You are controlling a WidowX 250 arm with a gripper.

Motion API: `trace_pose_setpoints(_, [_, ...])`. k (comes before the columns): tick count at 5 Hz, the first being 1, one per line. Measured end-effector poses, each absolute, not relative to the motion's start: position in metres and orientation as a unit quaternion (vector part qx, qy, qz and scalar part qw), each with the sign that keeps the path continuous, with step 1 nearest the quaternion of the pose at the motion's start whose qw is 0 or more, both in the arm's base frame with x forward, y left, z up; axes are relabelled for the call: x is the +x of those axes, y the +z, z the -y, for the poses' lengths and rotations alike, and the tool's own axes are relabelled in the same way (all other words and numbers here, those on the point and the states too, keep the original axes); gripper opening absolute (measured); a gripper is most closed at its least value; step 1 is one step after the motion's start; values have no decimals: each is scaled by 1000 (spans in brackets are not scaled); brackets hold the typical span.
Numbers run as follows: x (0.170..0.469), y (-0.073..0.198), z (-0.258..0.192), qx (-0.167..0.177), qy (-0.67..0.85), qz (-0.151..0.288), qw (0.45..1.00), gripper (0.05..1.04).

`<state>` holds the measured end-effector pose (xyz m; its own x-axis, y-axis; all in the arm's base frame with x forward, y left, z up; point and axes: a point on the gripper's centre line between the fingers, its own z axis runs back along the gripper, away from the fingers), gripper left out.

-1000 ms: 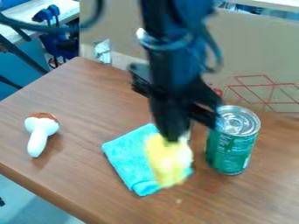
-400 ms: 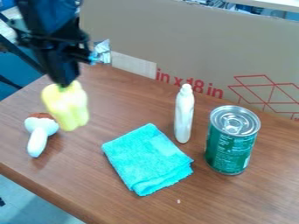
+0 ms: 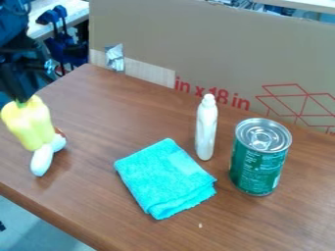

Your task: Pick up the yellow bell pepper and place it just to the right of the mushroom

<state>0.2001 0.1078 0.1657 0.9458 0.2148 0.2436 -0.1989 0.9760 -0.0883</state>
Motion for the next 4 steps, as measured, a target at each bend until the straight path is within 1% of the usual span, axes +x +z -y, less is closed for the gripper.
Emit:
trace_pose_setpoints(1, [196, 157, -123, -45, 130, 123, 983, 101])
trace_pose_setpoints(3, [220, 133, -120, -58, 121, 106, 985, 101])
trace_pose_setpoints(4, [230, 125, -120, -48, 128, 95, 986, 101])
